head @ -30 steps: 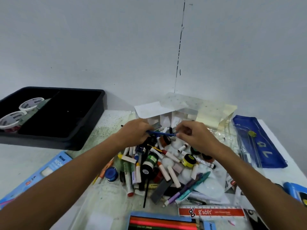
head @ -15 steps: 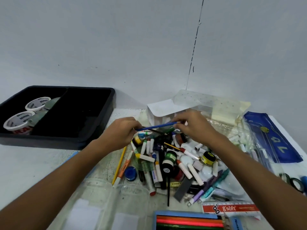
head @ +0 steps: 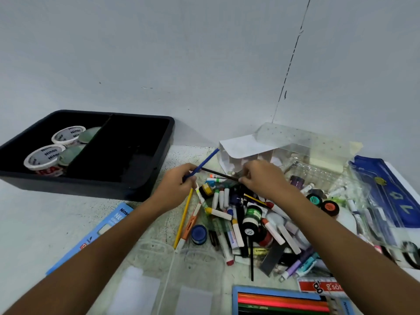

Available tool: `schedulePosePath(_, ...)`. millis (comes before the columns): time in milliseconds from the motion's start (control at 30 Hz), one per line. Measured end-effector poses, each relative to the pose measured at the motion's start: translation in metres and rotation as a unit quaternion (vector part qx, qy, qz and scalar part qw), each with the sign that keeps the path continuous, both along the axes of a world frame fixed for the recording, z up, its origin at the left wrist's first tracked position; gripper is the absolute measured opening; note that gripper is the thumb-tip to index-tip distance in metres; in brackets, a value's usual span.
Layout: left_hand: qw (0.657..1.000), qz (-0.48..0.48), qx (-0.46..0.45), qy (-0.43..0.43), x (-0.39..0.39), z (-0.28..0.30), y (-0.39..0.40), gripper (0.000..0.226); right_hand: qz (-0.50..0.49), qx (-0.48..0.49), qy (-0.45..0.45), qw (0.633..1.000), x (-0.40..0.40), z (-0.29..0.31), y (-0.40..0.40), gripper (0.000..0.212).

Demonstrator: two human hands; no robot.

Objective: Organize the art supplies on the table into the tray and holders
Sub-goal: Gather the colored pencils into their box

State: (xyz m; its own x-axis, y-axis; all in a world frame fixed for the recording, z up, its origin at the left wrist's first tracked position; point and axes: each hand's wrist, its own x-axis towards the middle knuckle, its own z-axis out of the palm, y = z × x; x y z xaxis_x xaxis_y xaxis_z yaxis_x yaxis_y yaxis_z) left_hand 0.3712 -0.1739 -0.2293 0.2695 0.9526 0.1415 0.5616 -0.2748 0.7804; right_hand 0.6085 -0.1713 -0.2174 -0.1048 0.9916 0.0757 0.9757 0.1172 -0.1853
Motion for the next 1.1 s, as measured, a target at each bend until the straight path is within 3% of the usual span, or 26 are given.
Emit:
schedulePosePath(167,0.995,0.023,-0.062,-0.077,-0.008,0.000,0.001,0.021,-0.006,0.014,-0.080,0.997,-0.009,-0.017,0.004,0.024)
schedulePosePath(233,0.992,0.027,-0.070,-0.098,-0.010,0.002,0.001,0.020,-0.015,0.009,-0.060,0.998,-0.009,-0.015,0.005,0.019)
schedulePosePath(300,0.992,0.028,-0.066,-0.102,-0.011,0.005,0.001,0.019,-0.041,0.000,0.083,0.996,-0.006,-0.006,0.005,0.008)
schedulePosePath(367,0.992,0.030,-0.057,-0.112,-0.012,0.009,0.002,0.019,-0.071,-0.006,0.279,0.958,-0.001,0.013,0.005,0.004)
schedulePosePath(500,0.989,0.029,-0.046,-0.138,-0.010,0.019,0.005,0.022,-0.067,0.023,0.574,0.816,0.005,0.060,-0.001,0.012)
schedulePosePath(567,0.982,0.024,-0.067,-0.172,-0.005,0.025,0.004,0.023,-0.050,0.016,0.663,0.747,0.002,0.072,-0.002,0.012)
schedulePosePath(600,0.978,0.023,-0.084,-0.191,-0.002,0.028,0.002,0.023,-0.039,-0.002,0.681,0.732,-0.003,0.075,-0.003,0.011)
schedulePosePath(800,0.900,-0.035,-0.270,-0.340,0.007,0.040,-0.027,0.025,0.013,-0.089,0.643,0.760,-0.047,0.059,-0.006,0.008)
schedulePosePath(967,0.874,0.027,-0.306,-0.376,-0.008,0.020,-0.048,0.027,0.045,-0.122,0.627,0.768,-0.074,0.037,-0.002,0.010)
schedulePosePath(1033,0.872,0.058,-0.309,-0.374,-0.023,0.011,-0.055,0.026,0.051,-0.105,0.585,0.802,-0.078,0.026,0.003,0.013)
schedulePosePath(1100,0.874,0.085,-0.314,-0.361,-0.039,0.003,-0.065,0.026,0.087,-0.052,0.486,0.868,-0.080,0.014,0.013,0.010)
